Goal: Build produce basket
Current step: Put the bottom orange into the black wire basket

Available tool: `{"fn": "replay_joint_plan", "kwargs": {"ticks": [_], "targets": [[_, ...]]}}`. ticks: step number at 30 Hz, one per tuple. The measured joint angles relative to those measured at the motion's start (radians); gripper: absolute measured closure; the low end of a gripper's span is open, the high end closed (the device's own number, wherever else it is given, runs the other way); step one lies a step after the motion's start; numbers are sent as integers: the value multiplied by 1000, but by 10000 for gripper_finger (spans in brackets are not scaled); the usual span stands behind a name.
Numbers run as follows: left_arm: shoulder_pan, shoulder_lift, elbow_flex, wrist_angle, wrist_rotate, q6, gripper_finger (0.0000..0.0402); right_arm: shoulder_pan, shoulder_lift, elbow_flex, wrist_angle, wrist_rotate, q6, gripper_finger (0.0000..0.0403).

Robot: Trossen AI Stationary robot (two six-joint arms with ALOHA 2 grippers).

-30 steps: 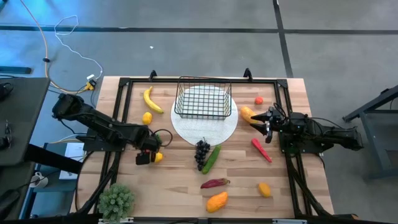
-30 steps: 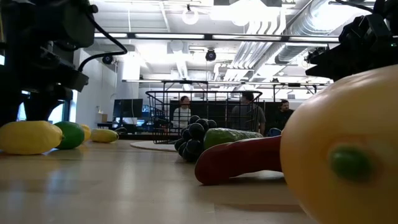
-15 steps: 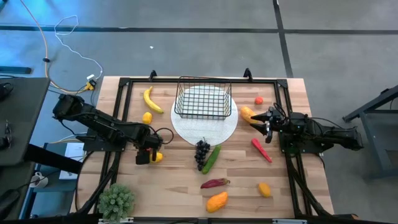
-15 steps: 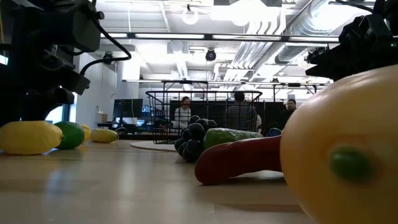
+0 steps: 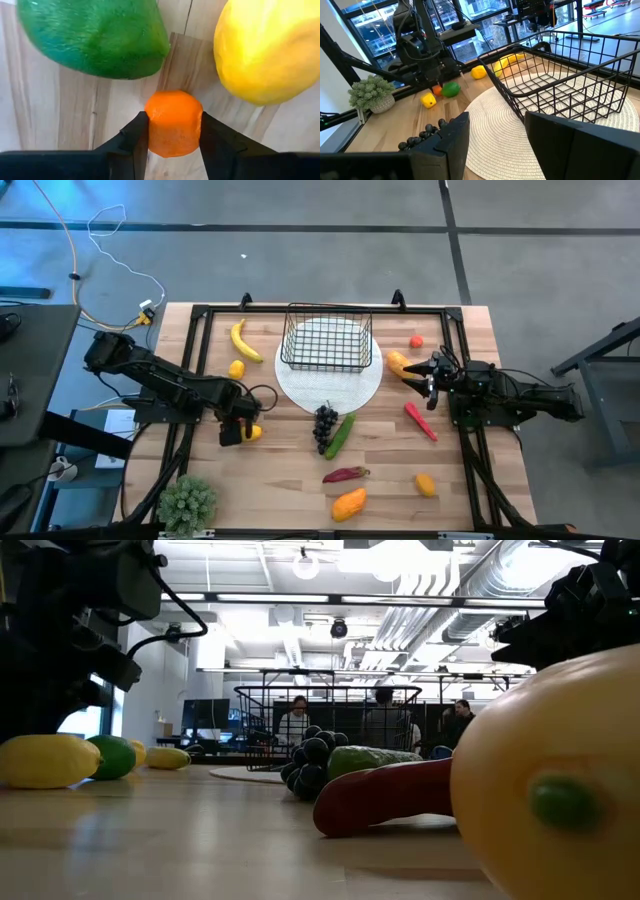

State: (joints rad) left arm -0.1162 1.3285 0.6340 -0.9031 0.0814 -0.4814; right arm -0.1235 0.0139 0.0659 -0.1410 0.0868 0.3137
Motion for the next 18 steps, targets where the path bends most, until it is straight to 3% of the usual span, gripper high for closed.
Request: {"fn": "replay_joint_plan", "kwargs": {"ticks": [18], "targets": [[0, -1, 282, -320, -110, -160, 276, 0, 0, 0, 0, 0, 0, 229]]}}
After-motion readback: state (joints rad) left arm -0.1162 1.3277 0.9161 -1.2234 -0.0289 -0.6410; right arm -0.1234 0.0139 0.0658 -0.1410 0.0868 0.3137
